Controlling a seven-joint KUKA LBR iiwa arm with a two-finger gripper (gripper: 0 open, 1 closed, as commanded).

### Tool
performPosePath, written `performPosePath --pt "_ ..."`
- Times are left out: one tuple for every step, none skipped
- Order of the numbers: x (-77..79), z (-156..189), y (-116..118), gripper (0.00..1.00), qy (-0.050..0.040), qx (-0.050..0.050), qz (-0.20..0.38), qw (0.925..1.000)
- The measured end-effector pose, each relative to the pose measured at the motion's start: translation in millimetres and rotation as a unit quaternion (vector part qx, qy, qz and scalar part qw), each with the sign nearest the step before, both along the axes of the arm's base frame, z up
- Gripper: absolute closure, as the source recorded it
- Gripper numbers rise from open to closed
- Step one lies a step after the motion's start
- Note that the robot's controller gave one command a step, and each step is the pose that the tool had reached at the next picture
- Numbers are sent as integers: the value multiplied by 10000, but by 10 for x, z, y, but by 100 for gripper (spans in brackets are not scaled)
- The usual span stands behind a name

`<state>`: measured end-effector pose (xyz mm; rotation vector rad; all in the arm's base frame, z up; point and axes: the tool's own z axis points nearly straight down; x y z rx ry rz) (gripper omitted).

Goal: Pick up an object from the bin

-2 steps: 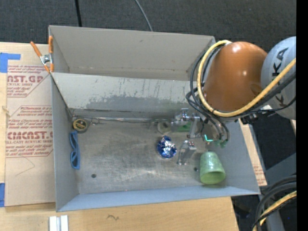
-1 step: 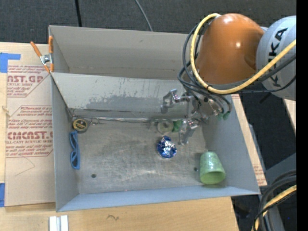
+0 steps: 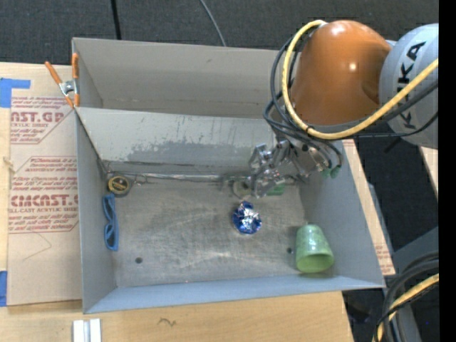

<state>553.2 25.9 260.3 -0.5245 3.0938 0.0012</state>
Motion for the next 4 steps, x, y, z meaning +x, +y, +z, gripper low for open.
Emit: performPosePath --pt "0 0 -1 0 1 0 0 10000" --pt "207 -1907 -408 0 -19 7 316 9995" --pt "208 -1871 -409 100 -7 -1 325 9995" --pt "40 -148 -1216 100 -18 -26 3329 9430"
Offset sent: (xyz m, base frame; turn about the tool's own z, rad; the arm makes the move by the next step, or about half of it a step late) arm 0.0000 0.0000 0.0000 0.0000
